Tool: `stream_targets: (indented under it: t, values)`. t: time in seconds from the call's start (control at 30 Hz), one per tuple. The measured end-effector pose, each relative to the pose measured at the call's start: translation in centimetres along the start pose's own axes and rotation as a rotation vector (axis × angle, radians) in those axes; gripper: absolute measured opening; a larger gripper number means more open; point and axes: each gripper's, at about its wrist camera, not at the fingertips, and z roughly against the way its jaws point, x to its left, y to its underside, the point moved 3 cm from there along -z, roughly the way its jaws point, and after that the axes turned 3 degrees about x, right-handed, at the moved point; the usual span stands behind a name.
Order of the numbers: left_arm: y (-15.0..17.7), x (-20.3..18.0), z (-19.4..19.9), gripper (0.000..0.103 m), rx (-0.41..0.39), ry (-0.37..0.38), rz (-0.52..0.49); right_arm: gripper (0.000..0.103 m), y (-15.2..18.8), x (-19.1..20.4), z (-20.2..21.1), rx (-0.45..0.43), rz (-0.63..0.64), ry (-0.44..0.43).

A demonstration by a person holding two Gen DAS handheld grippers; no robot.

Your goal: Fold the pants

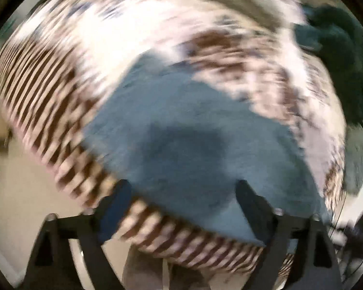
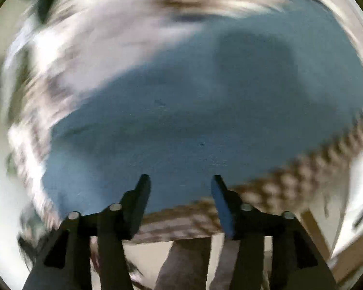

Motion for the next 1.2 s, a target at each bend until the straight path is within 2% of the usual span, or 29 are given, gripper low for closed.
stream_targets:
  t: [0.03, 0.13, 0.17, 0.23, 0.3, 0.37, 0.43, 0.6, 0.67, 0.7, 0.77, 0.83, 0.87, 0.93, 1.0, 1.07, 1.1, 1.13, 1.17, 1.2]
  values:
    - [-0.9, -2.0, -0.6, 0.09, -0.014, 0.004, -0.044, 0.057, -1.6, 3.6, -0.3, -0.004, 0.098, -0.02]
    - [-3.9, -6.6, -4.3, 0.09, -0.026, -0.003, -0.125, 0.057, -6.0, 11.4, -2.2, -0.065, 0.277, -0.002]
    - [-4.7, -7.4, -5.5, 0.09, -0.018, -0.002, -0.138, 0.057, -6.8, 12.9, -3.1, -0.068, 0.307, 0.003]
    - [-5.9, -8.6, -8.2, 0.09, 0.005, -0.035, -0.165, 0.057, -9.1, 16.2, -6.2, -0.028, 0.367, 0.007]
    - [-6.4, -9.0, -10.8, 0.09, 0.048, -0.054, -0.186, 0.057, -11.1, 18.5, -9.6, 0.06, 0.409, 0.049]
    - [-6.4, -8.6, -12.6, 0.09, 0.094, -0.071, -0.178, 0.054, -10.4, 18.7, -11.8, 0.134, 0.449, 0.108]
    - [-6.2, -8.1, -13.2, 0.09, 0.097, -0.06, -0.18, 0.051, -9.5, 18.4, -12.3, 0.176, 0.491, 0.128]
    - [-5.7, -7.8, -13.3, 0.091, 0.09, -0.056, -0.176, 0.051, -7.3, 17.3, -11.0, 0.295, 0.581, 0.071]
    - [-5.7, -7.7, -13.5, 0.091, 0.095, -0.052, -0.164, 0.051, -7.3, 17.8, -10.8, 0.299, 0.634, 0.078]
    - [-5.9, -7.9, -13.9, 0.091, 0.097, -0.049, -0.16, 0.051, -7.7, 18.3, -10.5, 0.257, 0.644, 0.082]
    - [-6.0, -7.8, -13.7, 0.091, 0.098, -0.043, -0.158, 0.051, -9.2, 19.2, -9.9, 0.207, 0.617, 0.012]
    - [-6.2, -7.4, -13.7, 0.091, 0.096, -0.04, -0.166, 0.051, -10.3, 19.9, -10.7, 0.217, 0.586, -0.052]
    - [-6.2, -7.3, -13.6, 0.091, 0.098, -0.042, -0.173, 0.051, -10.5, 20.4, -11.4, 0.236, 0.581, -0.071]
    - [-5.9, -7.1, -13.2, 0.091, 0.107, -0.049, -0.182, 0.051, -10.7, 21.0, -14.2, 0.347, 0.563, -0.129]
    - [-5.3, -6.5, -13.0, 0.091, 0.113, -0.056, -0.179, 0.051, -10.0, 21.9, -16.6, 0.417, 0.556, -0.159]
    - [-4.6, -5.7, -13.0, 0.091, 0.113, -0.056, -0.175, 0.053, -9.3, 22.7, -18.4, 0.45, 0.546, -0.177]
    - [-4.4, -5.4, -13.1, 0.091, 0.111, -0.058, -0.175, 0.051, -9.1, 23.0, -18.9, 0.434, 0.54, -0.162]
    - [-4.2, -5.1, -13.3, 0.091, 0.105, -0.054, -0.18, 0.038, -9.4, 22.9, -18.8, 0.393, 0.522, -0.138]
    - [-3.9, -5.1, -13.4, 0.091, 0.101, -0.052, -0.189, 0.03, -9.7, 22.7, -18.5, 0.374, 0.489, -0.131]
    - [-3.7, -5.0, -13.4, 0.091, 0.096, -0.051, -0.201, 0.023, -10.0, 22.3, -18.1, 0.371, 0.448, -0.164]
